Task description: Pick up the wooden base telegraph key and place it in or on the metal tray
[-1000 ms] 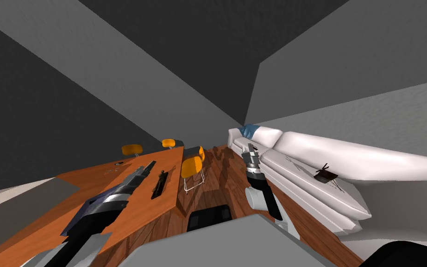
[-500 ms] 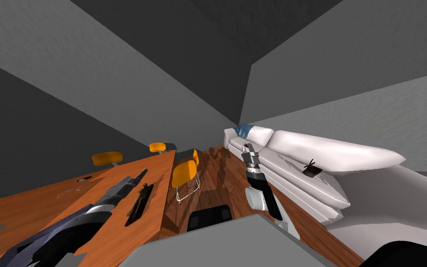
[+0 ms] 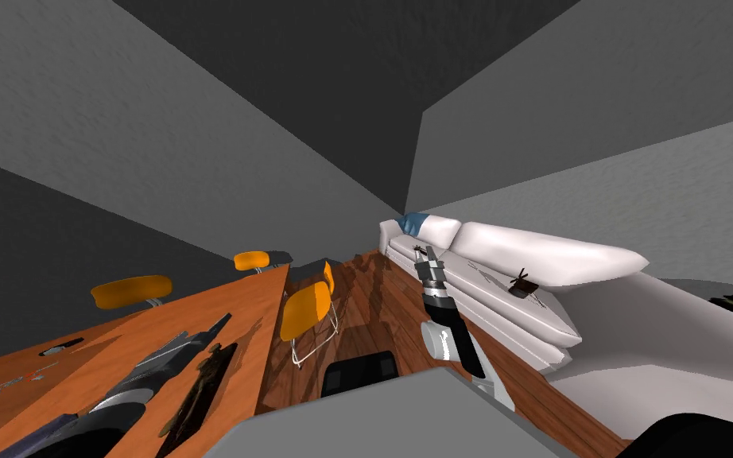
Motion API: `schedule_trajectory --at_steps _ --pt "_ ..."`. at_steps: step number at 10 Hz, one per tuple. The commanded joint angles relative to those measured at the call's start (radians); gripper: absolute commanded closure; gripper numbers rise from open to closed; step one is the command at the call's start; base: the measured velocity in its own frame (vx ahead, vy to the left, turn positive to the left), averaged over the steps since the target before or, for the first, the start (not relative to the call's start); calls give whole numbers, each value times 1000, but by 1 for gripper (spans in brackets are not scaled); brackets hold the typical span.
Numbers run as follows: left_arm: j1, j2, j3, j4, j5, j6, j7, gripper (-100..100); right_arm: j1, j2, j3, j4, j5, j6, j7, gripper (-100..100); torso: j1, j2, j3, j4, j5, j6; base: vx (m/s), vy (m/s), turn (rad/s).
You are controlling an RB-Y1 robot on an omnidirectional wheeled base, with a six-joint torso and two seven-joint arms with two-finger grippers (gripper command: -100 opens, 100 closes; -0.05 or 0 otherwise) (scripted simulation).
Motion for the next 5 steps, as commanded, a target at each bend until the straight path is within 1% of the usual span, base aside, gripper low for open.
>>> schedule_trajectory --at_steps 1,2,3,4,5 --pt "24 7 -3 45 -6 24 -32 -100 0 0 0 0 0 0 0 0 0 0 0 0 0 0 131 -1 -133" --pt "24 7 -3 45 -6 24 -32 -100 0 0 0 0 0 0 0 0 1 -1 -1 0 0 0 96 8 -39" --pt "60 10 -8 103 -13 36 -63 -100 0 0 0 0 0 0 0 0 1 0 0 0 0 0 135 18 -155" --pt "60 10 -8 103 -13 36 -63 -100 0 0 0 0 0 0 0 0 2 -2 -1 0 0 0 124 19 -88" --pt "77 9 -12 131 -16 41 -77 -100 0 0 0 0 0 0 0 0 2 -1 -1 0 0 0 94 27 -52"
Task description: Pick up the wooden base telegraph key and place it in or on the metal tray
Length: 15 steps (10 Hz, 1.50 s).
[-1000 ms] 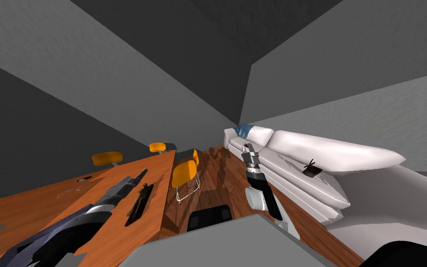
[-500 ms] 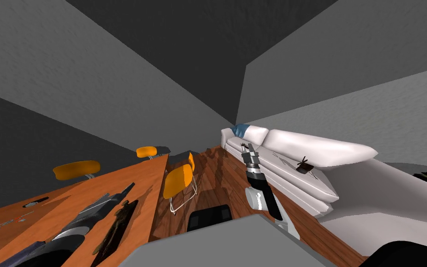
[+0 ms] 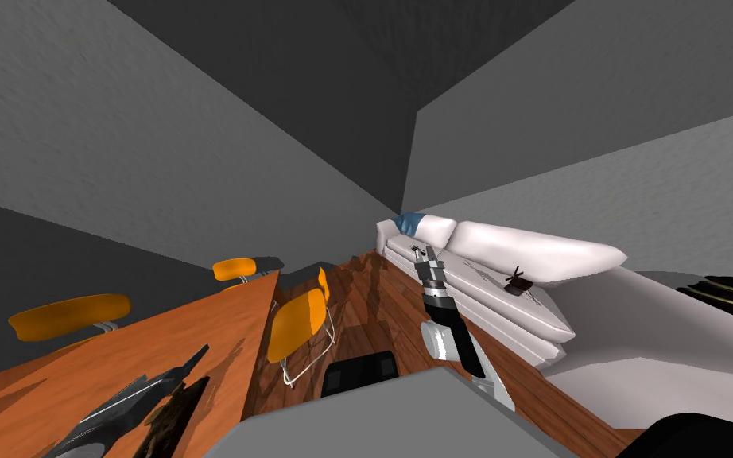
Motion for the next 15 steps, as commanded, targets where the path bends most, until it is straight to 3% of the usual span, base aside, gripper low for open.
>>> schedule_trajectory --at_steps 1,2,7,10,11,12,13,14,15 --pt "37 -2 -4 40 -3 0 -21 -100 0 0 0 0 0 0 0 0 0 0 0 0 0 0 108 30 -82" --pt "37 -2 -4 40 -3 0 -21 -100 0 0 0 0 0 0 0 0 0 0 0 0 0 0 75 26 -24" --pt "113 -33 -52 154 -17 15 -69 -100 0 0 0 0 0 0 0 0 3 0 0 0 1 0 88 57 -50" --pt "147 -65 -95 208 -24 22 -83 -100 0 0 0 0 0 0 0 0 3 3 2 1 0 0 52 63 -15" --pt "164 -91 -128 238 -26 30 -87 -100 0 0 0 0 0 0 0 0 1 4 2 1 0 0 -20 18 -59" --pt "168 -102 -141 248 -27 33 -87 -100 0 0 0 0 0 0 0 0 -1 7 4 2 0 0 -5 5 -16" --pt "155 -107 -128 248 -32 25 -95 -100 0 0 0 0 0 0 0 0 -2 7 4 2 0 0 0 0 0" --pt "155 -109 -130 252 -33 25 -96 0 0 0 0 0 0 0 0 0 -2 7 4 2 -1 0 0 0 0" --pt "126 -111 -128 282 -36 33 -92 -100 0 0 0 0 0 0 0 0 -2 7 4 2 -1 0 -24 -1 -111"
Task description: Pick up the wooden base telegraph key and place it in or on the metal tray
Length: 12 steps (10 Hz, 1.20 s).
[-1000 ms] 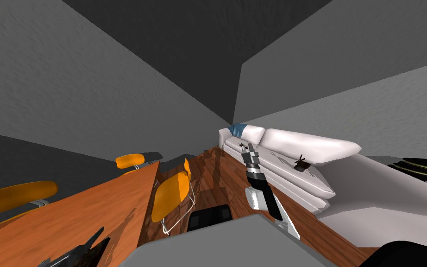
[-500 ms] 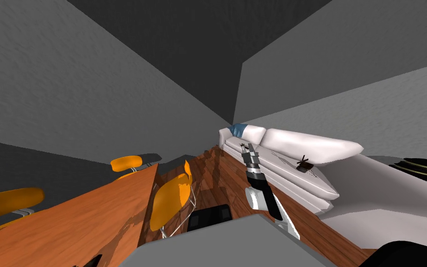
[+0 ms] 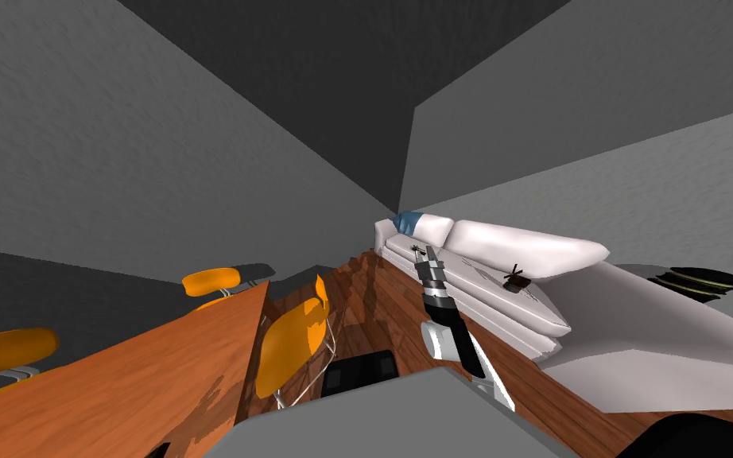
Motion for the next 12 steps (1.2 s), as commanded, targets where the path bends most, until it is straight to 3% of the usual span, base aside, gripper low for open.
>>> schedule_trajectory --at_steps 1,4,5,6,10,11,12 --pt "-33 2 2 35 -2 10 7 -100 0 0 0 0 0 0 0 0 0 0 0 0 0 0 -49 10 -136" --pt "-81 -2 5 85 -7 23 14 -100 0 0 0 0 0 0 0 0 1 2 1 0 0 0 -47 13 -99" --pt "-70 -5 5 69 -8 25 11 -100 0 0 0 0 0 0 0 0 1 1 1 0 0 0 -13 5 -16" --pt "-71 -6 5 71 -8 26 11 100 0 0 0 0 0 0 0 0 1 0 0 0 0 -1 0 0 0" --pt "-70 -4 7 71 -8 26 11 100 0 0 0 0 0 0 0 0 2 -3 -1 0 3 1 -1 3 5" --pt "-70 -4 7 71 -8 26 11 0 0 0 0 0 0 0 0 0 2 -3 -1 0 3 1 0 0 0" --pt "-33 2 2 35 -2 10 7 100 0 0 0 0 0 0 0 0 2 -3 -1 0 3 1 44 -16 183"
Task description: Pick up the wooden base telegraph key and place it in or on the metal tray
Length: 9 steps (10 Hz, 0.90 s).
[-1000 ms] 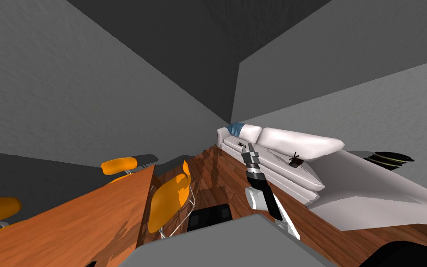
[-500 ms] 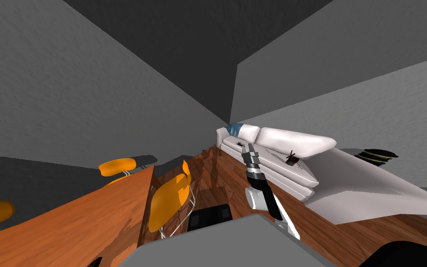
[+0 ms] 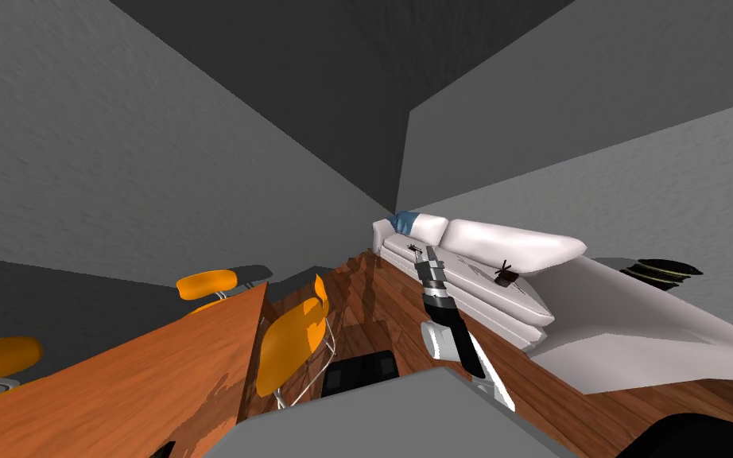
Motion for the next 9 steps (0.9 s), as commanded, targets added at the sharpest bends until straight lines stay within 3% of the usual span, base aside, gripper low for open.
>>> schedule_trajectory --at_steps 1,2,3,4,5,9 --pt "33 4 -4 -30 5 -16 -5 100 0 0 0 0 0 0 0 0 0 0 0 0 0 0 71 -30 202" --pt "52 6 -5 -50 7 -21 -8 100 0 0 0 0 0 0 0 0 -1 -2 -1 0 0 1 68 -20 105" --pt "40 5 -5 -36 6 -15 -5 100 0 0 0 0 0 0 0 0 -1 -2 -1 0 -1 2 28 -9 19" --pt "41 5 -5 -37 6 -17 -6 0 0 0 0 0 0 0 0 0 0 -1 0 0 -1 2 0 0 0" --pt "32 45 41 -73 19 -32 -2 100 0 0 0 0 0 0 0 0 0 0 0 1 -1 2 -11 -53 -9" --pt "35 132 106 -135 79 -54 15 100 -1 0 0 0 0 0 0 0 -9 6 4 2 -4 3 -85 -103 -44"
